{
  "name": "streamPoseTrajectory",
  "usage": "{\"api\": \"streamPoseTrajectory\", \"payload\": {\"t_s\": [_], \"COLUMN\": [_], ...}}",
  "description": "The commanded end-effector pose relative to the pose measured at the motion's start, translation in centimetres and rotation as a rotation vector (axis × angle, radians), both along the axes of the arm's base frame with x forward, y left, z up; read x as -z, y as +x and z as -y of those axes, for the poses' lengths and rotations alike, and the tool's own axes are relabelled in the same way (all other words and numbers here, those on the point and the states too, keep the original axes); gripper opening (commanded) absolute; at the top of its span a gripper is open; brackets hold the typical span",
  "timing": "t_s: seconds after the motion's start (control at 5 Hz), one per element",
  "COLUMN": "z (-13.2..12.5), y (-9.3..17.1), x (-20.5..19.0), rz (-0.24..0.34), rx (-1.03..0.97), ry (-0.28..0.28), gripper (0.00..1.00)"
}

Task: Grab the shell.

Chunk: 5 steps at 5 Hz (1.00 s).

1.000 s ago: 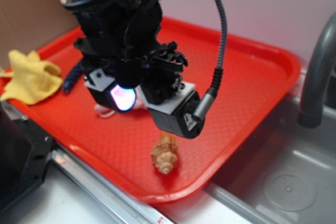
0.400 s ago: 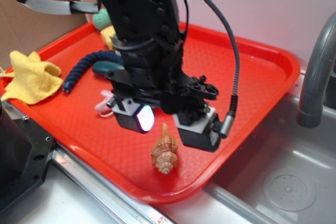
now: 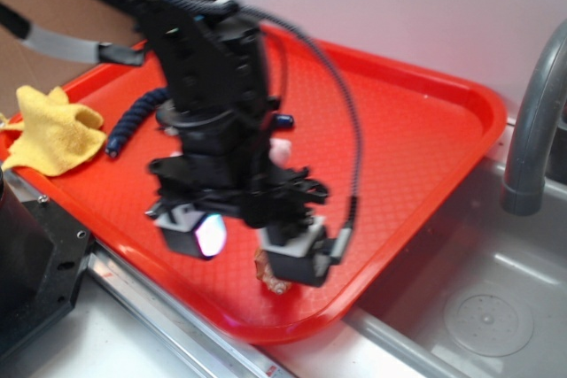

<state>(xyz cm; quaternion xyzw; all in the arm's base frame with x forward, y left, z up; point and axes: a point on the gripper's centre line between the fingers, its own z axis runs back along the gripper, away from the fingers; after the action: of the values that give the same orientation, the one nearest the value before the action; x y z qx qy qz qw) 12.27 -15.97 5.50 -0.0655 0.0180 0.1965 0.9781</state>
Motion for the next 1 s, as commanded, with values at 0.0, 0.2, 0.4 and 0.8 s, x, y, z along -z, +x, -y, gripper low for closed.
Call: {"api": "streamPoseTrajectory", "payload": {"t_s": [0.0, 0.2, 0.4, 0.8], "z": [0.6, 1.7, 2.3, 1.0], "y": [-0.5, -1.5, -2.1, -2.3], "x": [1.0, 0.8, -0.3, -1.2], "rz": [0.024, 0.04, 0.075, 0.091], "rx": [0.04, 0.096, 0.117, 0.075], "ry": [-0.077, -0.075, -0.075, -0.054], "gripper": [1.0, 1.0, 1.0, 1.0]}}
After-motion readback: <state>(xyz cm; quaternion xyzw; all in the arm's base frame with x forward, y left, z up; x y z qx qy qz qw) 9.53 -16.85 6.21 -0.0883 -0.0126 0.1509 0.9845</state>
